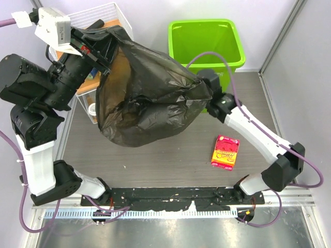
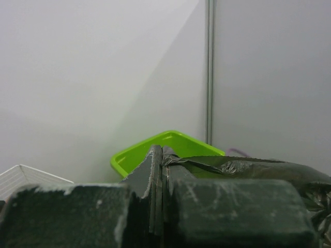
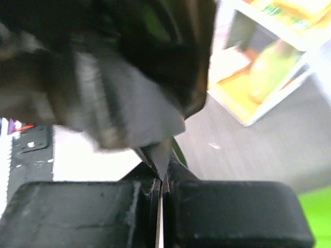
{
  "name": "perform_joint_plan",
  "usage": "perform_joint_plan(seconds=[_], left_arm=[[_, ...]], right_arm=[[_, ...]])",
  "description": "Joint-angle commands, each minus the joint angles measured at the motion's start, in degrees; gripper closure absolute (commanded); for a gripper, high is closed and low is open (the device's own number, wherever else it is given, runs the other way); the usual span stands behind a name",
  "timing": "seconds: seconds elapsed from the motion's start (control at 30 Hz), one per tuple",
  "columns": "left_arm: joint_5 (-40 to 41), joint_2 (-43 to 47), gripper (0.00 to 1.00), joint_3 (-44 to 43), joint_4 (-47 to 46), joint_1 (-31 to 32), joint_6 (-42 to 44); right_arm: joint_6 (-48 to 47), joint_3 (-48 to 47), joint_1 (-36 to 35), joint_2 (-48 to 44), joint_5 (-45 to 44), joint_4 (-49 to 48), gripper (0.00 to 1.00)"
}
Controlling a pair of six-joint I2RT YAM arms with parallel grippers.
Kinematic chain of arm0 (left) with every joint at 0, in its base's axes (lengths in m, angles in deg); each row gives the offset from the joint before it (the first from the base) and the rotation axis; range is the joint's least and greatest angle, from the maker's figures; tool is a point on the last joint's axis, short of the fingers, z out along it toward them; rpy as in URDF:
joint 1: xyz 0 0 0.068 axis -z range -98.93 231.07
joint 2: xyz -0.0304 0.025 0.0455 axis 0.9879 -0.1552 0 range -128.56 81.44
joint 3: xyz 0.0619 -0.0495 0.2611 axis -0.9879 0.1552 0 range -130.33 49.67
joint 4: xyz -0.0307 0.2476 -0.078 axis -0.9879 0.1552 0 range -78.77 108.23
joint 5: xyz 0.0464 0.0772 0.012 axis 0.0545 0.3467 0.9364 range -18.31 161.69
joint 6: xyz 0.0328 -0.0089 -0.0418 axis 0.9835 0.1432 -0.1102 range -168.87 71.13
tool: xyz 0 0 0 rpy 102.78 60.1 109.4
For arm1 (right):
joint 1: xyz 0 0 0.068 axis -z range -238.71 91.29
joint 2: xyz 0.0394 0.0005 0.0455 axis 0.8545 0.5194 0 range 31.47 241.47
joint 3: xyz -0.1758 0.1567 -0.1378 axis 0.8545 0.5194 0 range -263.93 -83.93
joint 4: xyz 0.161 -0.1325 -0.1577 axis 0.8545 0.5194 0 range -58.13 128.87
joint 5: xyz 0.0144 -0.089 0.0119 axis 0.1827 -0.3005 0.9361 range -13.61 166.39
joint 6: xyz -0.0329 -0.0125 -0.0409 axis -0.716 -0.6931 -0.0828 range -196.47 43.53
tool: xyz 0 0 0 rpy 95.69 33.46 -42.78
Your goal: Put the trash bags into the trash bin
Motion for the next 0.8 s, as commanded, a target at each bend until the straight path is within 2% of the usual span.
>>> perform_joint_plan(seconds=[0.0,0.17,0.43,0.63,0.77], left_arm=[[1.50,1.05,1.00,0.33,-1.86,-0.93,2.25],[2.21,0.79,1.00,-0.46,-2.04,-1.81,3.57],[1.50,-2.46,1.00,-1.70,-1.68,-2.87,4.62],[1.50,-8.43,1.00,-4.76,-3.35,-2.95,5.59],[1.33,-13.35,1.00,-7.84,-4.93,-2.95,6.20]], right_arm=[[-6.33,-15.93,1.12,-4.03,-9.50,8.54,0.99],[-12.48,-29.93,3.74,-0.17,-20.23,11.38,0.99],[-15.38,-59.10,12.80,13.79,-22.71,9.97,0.99],[-13.29,-69.22,20.89,23.46,-22.36,2.86,0.98],[-10.56,-69.33,25.72,27.52,-20.34,0.57,0.99]])
